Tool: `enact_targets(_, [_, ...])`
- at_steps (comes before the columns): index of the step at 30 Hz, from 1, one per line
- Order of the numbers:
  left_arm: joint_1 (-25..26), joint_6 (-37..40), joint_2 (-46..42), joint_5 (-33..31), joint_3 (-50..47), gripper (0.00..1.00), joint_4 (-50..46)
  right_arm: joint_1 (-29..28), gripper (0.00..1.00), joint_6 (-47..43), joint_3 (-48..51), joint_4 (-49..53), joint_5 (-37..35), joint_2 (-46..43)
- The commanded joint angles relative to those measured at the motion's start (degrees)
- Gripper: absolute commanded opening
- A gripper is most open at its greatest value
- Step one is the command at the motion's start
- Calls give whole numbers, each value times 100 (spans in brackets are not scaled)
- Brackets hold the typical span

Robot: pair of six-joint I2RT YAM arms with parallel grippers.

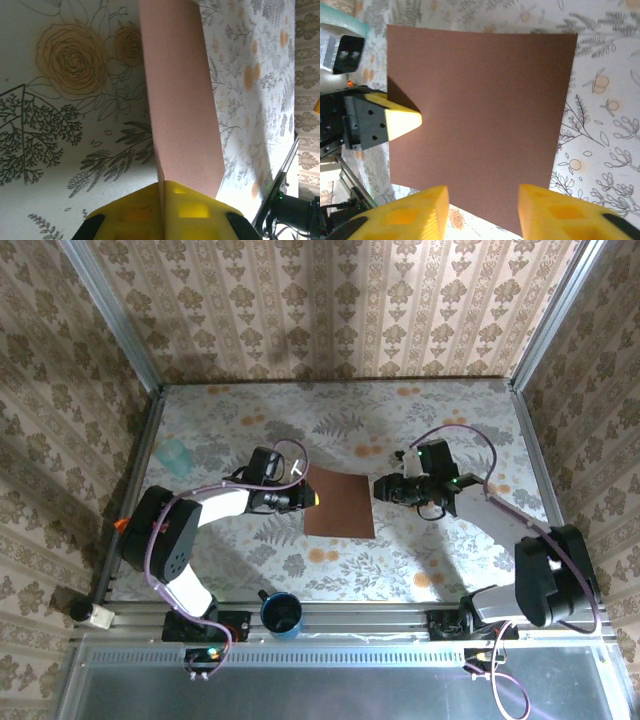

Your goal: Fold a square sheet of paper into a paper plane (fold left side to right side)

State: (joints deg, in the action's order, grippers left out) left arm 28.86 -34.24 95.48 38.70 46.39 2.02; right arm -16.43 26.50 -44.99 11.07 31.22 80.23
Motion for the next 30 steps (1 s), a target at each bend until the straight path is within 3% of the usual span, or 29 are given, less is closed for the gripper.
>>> enact_targets(1, [36, 198, 99, -121, 161, 0, -298, -66, 35, 172, -18, -302, -75, 429])
enact_targets(10, [58, 232, 199, -143, 186, 2, -346, -201, 19, 251, -288, -624, -51, 1612])
enact_targets(30, [67, 284, -365, -7, 401, 35, -737, -414, 12, 123, -9, -254, -815, 2346])
